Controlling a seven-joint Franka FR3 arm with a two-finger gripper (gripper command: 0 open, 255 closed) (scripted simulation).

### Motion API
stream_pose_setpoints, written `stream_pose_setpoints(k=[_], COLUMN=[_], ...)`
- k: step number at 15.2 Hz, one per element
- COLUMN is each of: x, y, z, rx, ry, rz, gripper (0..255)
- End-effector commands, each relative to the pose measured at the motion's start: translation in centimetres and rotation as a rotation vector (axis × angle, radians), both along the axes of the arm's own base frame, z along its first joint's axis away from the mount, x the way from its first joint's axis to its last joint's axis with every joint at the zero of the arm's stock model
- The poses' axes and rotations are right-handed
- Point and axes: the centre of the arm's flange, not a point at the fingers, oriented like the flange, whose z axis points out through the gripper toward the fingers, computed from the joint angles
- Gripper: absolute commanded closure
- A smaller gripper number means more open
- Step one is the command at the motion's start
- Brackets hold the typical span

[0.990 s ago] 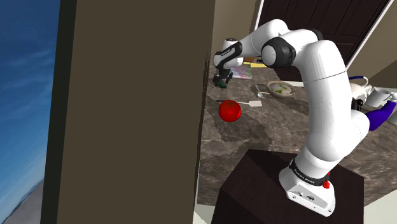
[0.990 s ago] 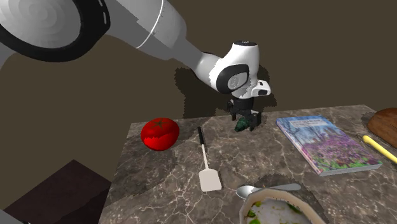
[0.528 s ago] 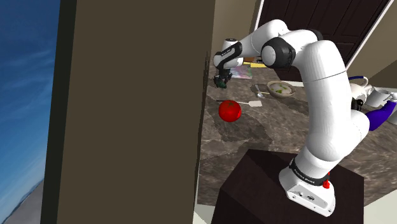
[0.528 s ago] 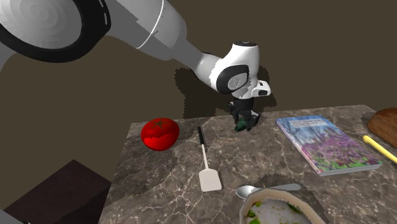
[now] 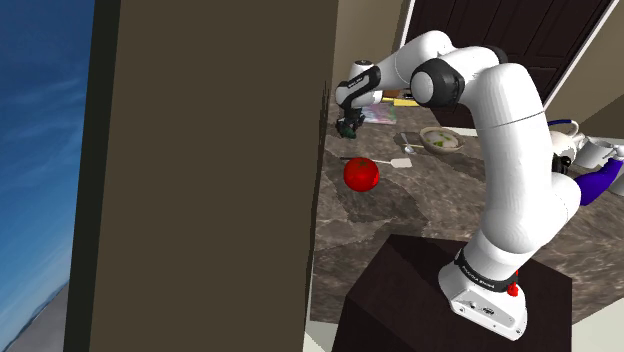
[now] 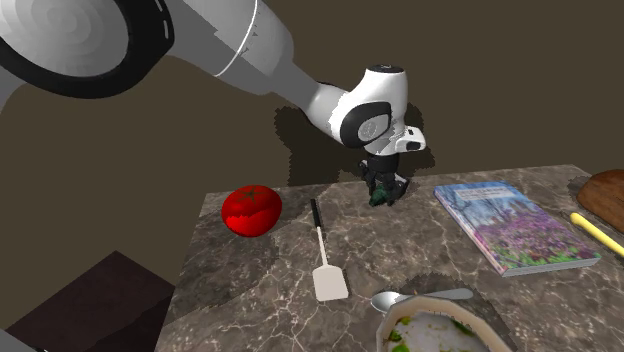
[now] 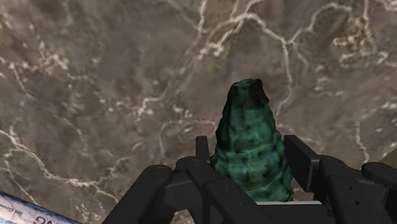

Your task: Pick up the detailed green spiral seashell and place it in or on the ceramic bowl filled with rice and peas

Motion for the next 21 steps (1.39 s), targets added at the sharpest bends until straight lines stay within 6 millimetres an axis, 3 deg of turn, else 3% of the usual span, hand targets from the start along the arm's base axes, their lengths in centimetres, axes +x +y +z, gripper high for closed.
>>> stream_pose_setpoints(k=[1,21], x=[0.0,0.0], y=[0.0,0.0], z=[0.0,10.5], rx=[0.0,0.0], ry=[0.0,0.0], rz=[0.001,0.001], gripper=[255,255])
